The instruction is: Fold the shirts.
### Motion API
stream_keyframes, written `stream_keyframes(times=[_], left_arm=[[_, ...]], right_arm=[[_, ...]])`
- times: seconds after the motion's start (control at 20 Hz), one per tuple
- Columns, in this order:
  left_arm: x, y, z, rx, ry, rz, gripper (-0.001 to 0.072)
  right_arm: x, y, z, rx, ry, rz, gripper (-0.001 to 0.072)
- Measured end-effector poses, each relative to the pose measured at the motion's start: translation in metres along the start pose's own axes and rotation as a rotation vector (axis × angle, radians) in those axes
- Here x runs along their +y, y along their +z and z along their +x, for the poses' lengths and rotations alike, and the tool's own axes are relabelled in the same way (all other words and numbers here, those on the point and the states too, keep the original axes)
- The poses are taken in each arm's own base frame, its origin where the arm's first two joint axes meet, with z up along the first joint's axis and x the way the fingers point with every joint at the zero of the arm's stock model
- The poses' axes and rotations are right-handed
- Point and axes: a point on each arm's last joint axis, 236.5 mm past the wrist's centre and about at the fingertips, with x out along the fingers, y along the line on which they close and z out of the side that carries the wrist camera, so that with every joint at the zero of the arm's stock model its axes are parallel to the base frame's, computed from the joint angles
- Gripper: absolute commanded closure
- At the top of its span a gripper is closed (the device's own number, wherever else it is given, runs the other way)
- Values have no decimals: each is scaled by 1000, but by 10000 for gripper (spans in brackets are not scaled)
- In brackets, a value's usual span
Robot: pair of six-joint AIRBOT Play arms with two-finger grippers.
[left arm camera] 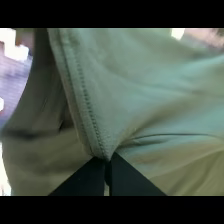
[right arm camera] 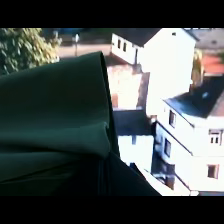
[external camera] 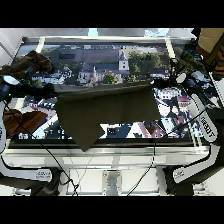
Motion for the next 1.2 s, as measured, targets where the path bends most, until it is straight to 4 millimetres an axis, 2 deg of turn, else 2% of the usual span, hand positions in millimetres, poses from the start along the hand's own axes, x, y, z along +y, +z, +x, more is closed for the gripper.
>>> stream_keyframes(times=[0.2,0.25,0.3,0.35,0.6,0.75,0.85,0.95,1.1,1.2], left_arm=[[17,-27,12,75,38,-38,679],[20,-31,14,81,44,-41,560],[22,-33,16,85,49,-42,376],[24,-34,17,85,55,-43,274],[31,-32,17,77,79,-33,263],[30,-13,5,37,104,17,262],[19,15,-14,-26,110,71,262],[-2,51,-47,-113,109,138,262],[-49,97,-117,-258,102,262,262],[-85,109,-172,-347,100,359,262]], right_arm=[[0,-25,6,100,7,-11,676],[0,-30,7,117,9,-11,598],[0,-32,7,128,11,-11,477],[1,-35,8,138,12,-10,430],[3,-41,7,165,21,-6,429],[2,-33,-4,167,9,-37,426],[0,-17,-20,148,-16,-82,426],[-4,4,-45,118,-56,-137,426],[-12,38,-100,49,-147,-224,426],[-19,59,-147,-5,-228,-277,455]])
